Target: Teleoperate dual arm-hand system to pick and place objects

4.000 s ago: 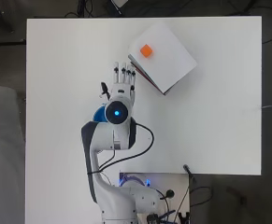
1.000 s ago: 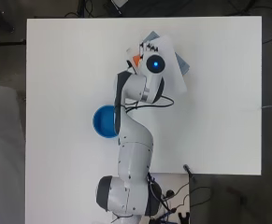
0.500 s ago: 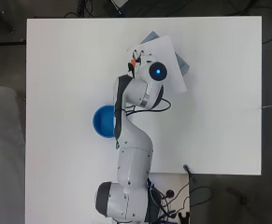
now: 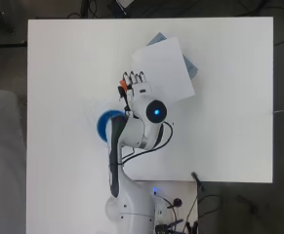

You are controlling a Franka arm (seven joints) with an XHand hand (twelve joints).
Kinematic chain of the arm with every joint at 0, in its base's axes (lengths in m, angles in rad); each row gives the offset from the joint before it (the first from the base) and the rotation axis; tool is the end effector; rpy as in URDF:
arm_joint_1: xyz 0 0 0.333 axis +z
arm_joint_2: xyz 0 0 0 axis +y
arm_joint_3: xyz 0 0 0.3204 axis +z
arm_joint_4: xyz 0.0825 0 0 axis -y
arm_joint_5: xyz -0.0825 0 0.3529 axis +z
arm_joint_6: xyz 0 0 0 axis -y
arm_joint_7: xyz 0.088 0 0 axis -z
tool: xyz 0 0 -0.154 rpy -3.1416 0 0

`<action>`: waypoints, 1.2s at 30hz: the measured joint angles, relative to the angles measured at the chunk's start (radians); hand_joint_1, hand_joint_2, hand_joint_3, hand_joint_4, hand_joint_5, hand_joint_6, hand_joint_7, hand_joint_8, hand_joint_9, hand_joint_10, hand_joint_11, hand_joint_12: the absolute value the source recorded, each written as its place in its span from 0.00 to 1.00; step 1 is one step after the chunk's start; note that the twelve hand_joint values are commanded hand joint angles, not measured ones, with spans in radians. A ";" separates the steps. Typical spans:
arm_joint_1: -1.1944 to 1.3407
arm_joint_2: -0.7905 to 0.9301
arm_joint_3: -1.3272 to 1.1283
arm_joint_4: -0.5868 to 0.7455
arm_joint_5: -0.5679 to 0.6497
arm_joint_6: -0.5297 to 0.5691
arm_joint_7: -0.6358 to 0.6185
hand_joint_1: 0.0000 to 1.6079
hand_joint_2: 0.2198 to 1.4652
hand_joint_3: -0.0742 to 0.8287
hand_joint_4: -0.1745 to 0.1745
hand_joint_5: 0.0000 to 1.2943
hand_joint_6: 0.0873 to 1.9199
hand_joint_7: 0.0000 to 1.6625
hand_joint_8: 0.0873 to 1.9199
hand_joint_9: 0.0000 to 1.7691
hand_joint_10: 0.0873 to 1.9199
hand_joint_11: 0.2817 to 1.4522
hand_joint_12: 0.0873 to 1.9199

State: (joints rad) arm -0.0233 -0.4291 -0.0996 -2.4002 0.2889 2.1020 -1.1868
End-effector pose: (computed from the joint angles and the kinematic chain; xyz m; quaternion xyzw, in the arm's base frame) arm 0.4075 -0.0266 0.4595 -0.8801 -0.4464 -0.1399 0.0807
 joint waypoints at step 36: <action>0.031 -0.156 0.149 -0.319 0.049 -0.091 0.218 0.15 0.54 0.08 0.70 0.07 0.00 0.09 0.00 0.15 0.00 0.11 0.00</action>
State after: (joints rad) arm 0.0077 -0.5846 0.0494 -2.7193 0.3384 2.0112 -0.9683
